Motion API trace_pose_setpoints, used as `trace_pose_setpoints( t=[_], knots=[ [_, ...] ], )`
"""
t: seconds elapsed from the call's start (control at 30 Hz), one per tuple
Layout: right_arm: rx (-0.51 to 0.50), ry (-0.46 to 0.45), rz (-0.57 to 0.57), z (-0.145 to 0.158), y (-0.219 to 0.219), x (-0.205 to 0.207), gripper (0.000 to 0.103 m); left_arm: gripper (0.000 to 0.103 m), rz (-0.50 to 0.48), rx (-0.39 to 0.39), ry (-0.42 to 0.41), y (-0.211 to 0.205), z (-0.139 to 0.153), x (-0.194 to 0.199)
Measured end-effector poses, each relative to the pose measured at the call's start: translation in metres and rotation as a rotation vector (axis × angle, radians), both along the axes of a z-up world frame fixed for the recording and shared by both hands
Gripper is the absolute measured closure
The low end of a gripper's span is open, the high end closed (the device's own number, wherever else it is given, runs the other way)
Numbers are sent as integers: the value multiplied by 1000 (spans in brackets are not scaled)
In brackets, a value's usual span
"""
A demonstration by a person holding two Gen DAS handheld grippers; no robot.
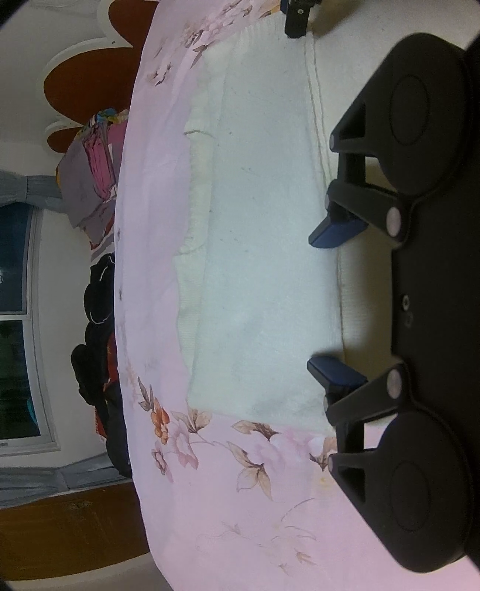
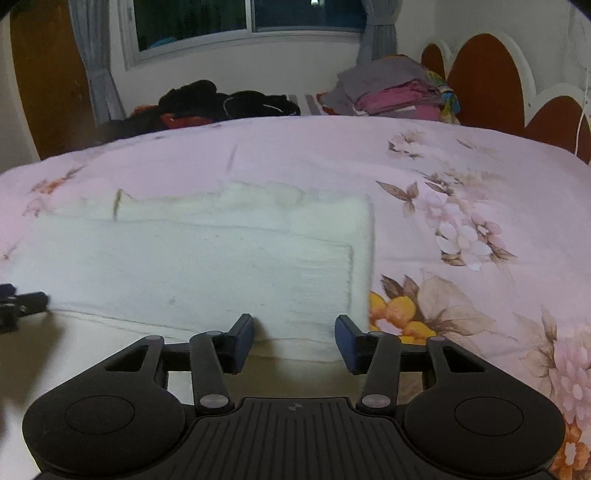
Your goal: Fold small clothes
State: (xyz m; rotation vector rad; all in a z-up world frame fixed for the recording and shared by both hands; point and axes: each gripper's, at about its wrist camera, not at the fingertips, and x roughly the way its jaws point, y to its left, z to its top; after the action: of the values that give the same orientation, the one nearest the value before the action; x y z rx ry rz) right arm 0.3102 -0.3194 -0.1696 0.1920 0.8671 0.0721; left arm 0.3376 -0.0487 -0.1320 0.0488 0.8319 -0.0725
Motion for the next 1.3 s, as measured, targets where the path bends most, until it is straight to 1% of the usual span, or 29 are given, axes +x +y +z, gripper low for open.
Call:
trace_pose_setpoints(
  t=[0.07, 0.17, 0.23, 0.27, 0.3, 0.4, 0.47, 0.63, 0.83, 0.97, 1.03, 1.1, 1.2, 1.3],
  knots=[
    [11, -5, -5, 4, -3, -2, 55, 38, 9, -4, 12, 0, 2, 0],
    [1, -2, -3, 6, -5, -5, 55, 38, 22, -3, 19, -2, 3, -1],
    [43, -29, -2, 13, -8, -10, 55, 37, 29, 1, 21, -3, 3, -4],
    [51, -45, 10, 17, -7, -12, 55, 37, 29, 4, 23, -4, 3, -5],
    [38, -47, 22, 18, -4, -13, 55, 36, 29, 9, 26, -6, 2, -5],
    [34, -2, 57, 12, 3, -6, 55, 36, 39, 16, 34, -9, 1, -7],
    [37, 10, 71, 9, 5, -8, 55, 36, 47, 11, 36, -9, 1, -10],
    [54, -19, 109, 16, 6, -19, 55, 37, 51, -4, 35, -13, 9, -17],
    [98, -21, 169, 19, 17, -28, 55, 37, 17, -16, 25, -31, 16, -29],
    [107, -9, 214, 14, 27, -36, 55, 37, -5, -13, 43, -38, 11, -44],
    [112, -8, 237, 12, 31, -44, 55, 37, -3, 6, 53, -36, 7, -53],
    [103, -5, 269, 9, 36, -52, 55, 37, 8, 19, 60, -29, 3, -65],
    [44, -21, 307, 3, 40, -63, 55, 33, 27, 48, 57, -16, 0, -82],
    [7, -32, 300, 0, 33, -70, 55, 32, 57, 55, 67, -4, 2, -94]
  ],
)
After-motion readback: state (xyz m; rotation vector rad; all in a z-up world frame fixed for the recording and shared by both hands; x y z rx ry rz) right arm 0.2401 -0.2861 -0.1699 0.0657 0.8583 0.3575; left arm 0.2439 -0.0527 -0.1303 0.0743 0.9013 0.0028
